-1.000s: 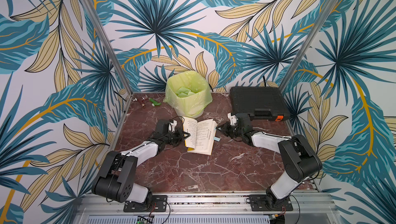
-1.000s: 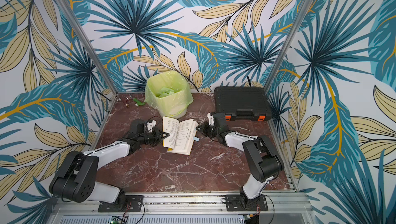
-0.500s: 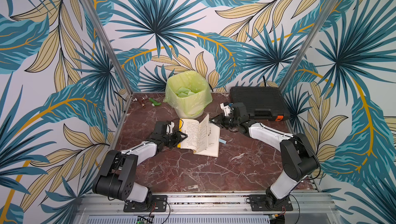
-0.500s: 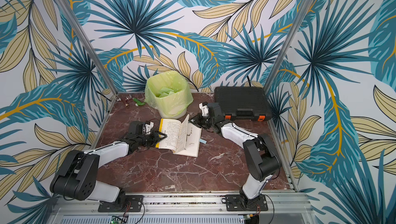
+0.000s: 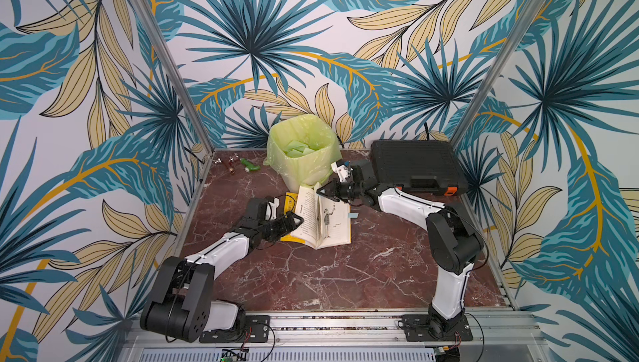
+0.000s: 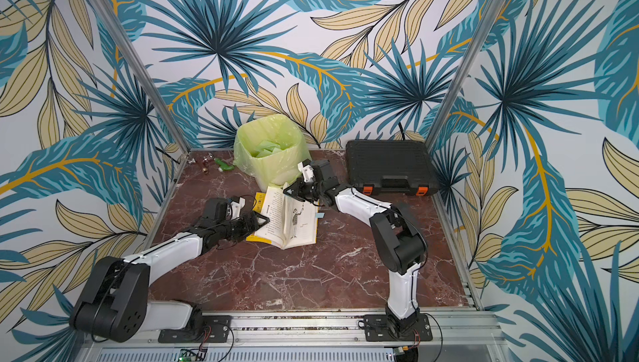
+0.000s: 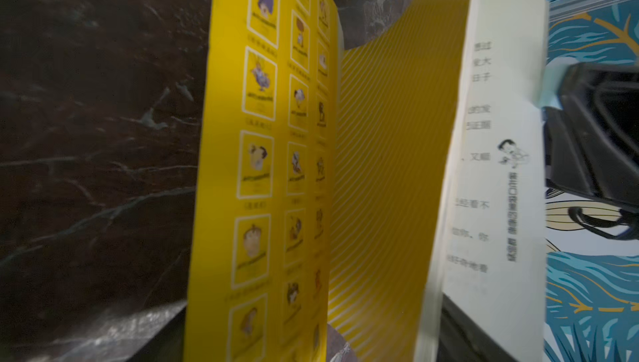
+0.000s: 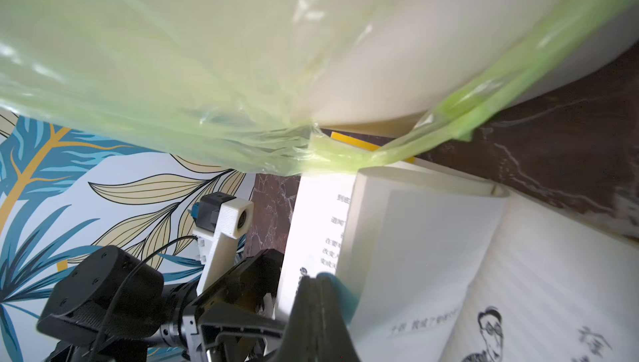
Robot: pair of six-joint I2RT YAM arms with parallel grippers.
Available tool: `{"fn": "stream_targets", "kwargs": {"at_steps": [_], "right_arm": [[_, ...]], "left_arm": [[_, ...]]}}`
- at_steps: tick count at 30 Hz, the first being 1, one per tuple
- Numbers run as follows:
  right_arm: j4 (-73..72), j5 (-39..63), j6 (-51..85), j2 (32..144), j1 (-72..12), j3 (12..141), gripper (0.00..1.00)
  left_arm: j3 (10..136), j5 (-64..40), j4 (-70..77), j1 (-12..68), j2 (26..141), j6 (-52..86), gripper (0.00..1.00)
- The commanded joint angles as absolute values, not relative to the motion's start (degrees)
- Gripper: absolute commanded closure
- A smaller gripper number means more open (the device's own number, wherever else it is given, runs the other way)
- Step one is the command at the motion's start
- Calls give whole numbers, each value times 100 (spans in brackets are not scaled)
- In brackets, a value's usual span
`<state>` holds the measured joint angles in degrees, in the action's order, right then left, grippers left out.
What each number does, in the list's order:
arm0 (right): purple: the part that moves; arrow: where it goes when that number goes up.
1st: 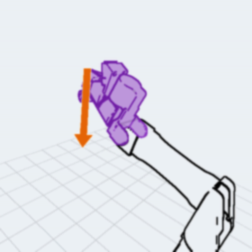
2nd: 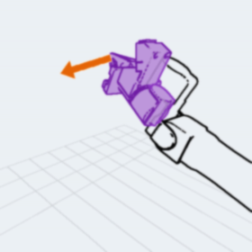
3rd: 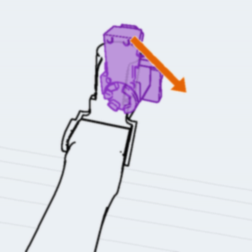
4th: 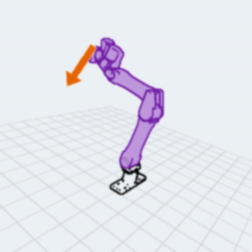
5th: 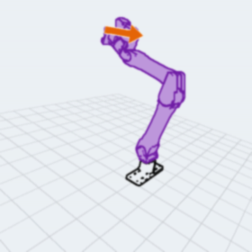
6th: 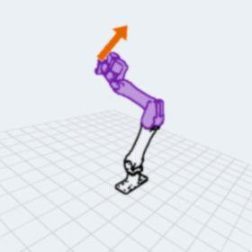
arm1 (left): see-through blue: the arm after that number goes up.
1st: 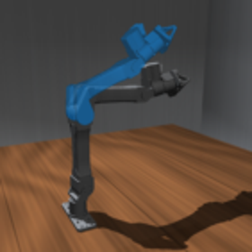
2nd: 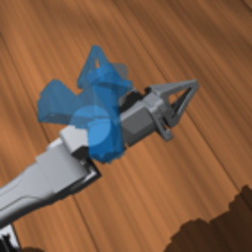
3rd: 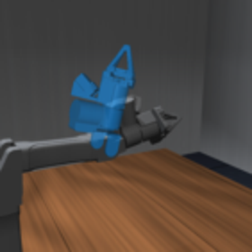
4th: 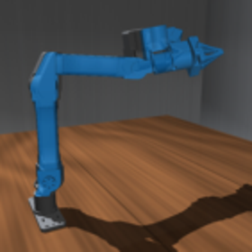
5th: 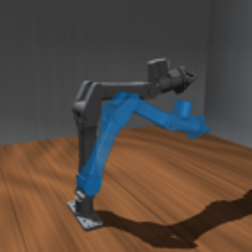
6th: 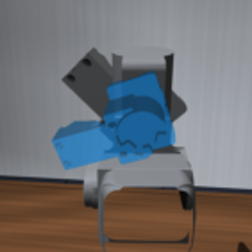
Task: Peel off the used sticky note
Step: Turn the page of the book at the center of the board.
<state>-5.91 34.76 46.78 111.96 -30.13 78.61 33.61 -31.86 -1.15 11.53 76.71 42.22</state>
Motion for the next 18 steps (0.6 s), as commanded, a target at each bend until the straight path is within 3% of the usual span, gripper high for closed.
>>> {"fn": "stream_targets", "kwargs": {"at_steps": [1,4,10,18], "right_arm": [[-505,3592,4733,11533,-3207,8174,100],[-510,3605,4768,11728,-3312,8416,100],[-581,3639,4895,11919,-3358,8521,100],[-947,3769,5311,12383,-3626,8815,100]], "left_arm": [[3263,-2980,-403,1121,7166,3995,5],[3304,-2701,-812,1125,6724,3878,0],[3356,-2423,-1286,1125,6121,3813,0],[3382,-2515,-1224,1126,6075,3800,0]]}}
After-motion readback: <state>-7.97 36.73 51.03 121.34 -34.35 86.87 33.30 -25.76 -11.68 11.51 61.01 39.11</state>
